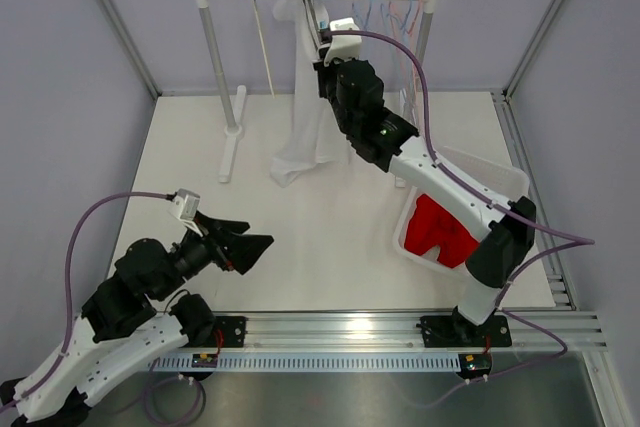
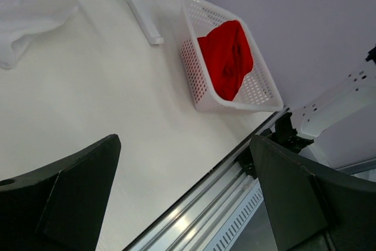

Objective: Remove the t-shirt from the hanger

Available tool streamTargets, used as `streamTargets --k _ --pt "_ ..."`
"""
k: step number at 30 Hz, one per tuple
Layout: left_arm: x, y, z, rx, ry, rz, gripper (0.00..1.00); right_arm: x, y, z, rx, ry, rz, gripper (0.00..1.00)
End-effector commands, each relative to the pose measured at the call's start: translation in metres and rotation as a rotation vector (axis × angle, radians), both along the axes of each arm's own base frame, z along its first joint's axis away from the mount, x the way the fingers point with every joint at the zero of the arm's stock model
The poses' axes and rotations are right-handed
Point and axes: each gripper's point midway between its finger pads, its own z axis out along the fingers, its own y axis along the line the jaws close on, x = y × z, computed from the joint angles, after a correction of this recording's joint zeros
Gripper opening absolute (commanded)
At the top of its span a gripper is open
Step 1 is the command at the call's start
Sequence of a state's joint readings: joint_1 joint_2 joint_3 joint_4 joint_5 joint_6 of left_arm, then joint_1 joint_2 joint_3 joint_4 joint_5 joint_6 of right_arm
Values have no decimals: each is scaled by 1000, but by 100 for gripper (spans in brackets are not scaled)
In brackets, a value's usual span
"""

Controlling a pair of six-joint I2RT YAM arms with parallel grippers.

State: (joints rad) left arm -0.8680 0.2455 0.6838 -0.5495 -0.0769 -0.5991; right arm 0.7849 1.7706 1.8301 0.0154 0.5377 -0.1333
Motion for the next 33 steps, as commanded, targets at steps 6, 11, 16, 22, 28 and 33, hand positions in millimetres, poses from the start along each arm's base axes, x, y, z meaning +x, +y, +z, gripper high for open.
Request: streamTargets --k 6,11,16,22,28,33 --pt "-3 -26 90 -231 -117 -98 91 -46 -23 -2 177 -21 33 0" --pt "10 -51 106 -270 -104 -129 72 -92 -48 -18 246 6 57 0" --pt "33 -76 122 -300 -103 -120 61 -145 -58 -75 281 104 96 0" --pt "65 -123 130 -321 -52 -137 56 -211 -69 -91 354 125 161 0" --pt "97 -160 127 -304 -25 -86 55 -243 -65 -96 357 131 210 0" --pt "111 -174 113 -266 -7 -58 55 -256 -65 -93 360 120 235 0"
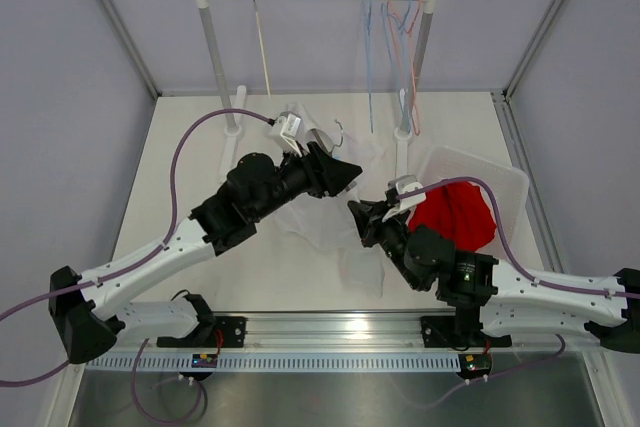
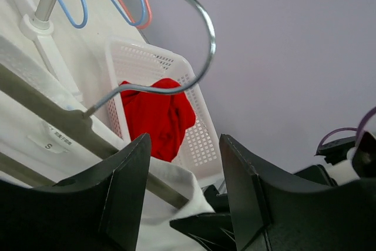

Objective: Remove the t-shirt from the hanger

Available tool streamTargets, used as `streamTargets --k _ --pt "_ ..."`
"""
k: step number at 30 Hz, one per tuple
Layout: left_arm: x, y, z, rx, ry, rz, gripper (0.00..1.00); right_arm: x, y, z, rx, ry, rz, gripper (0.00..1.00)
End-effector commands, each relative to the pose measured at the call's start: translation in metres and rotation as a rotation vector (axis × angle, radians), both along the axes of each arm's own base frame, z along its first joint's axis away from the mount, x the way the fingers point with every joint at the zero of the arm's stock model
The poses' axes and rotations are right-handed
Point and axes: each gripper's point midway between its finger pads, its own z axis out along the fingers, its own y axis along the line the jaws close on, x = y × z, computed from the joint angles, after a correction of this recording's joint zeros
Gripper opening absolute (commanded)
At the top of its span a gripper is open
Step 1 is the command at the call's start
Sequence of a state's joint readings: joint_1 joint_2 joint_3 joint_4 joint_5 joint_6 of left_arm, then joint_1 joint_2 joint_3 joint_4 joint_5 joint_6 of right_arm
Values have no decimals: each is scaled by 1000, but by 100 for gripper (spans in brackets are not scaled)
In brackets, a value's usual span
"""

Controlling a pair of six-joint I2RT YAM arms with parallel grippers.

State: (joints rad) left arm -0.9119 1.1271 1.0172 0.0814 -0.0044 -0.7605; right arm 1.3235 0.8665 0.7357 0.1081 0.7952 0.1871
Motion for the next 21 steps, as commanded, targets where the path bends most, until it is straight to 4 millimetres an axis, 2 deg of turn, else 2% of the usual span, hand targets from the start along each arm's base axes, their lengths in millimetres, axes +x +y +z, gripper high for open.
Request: streamTargets --k 1,10,15,21 --pt "12 0 37 -88 -65 62 55 1 -16 34 153 -31 -65 0" --pt "5 10 29 -83 -69 101 54 9 -33 36 99 -64 -158 0" --pt "6 8 16 -54 -44 104 55 4 -26 46 130 -72 -129 0" --pt "12 4 14 -24 -48 113 55 -1 -14 49 116 -94 -130 0"
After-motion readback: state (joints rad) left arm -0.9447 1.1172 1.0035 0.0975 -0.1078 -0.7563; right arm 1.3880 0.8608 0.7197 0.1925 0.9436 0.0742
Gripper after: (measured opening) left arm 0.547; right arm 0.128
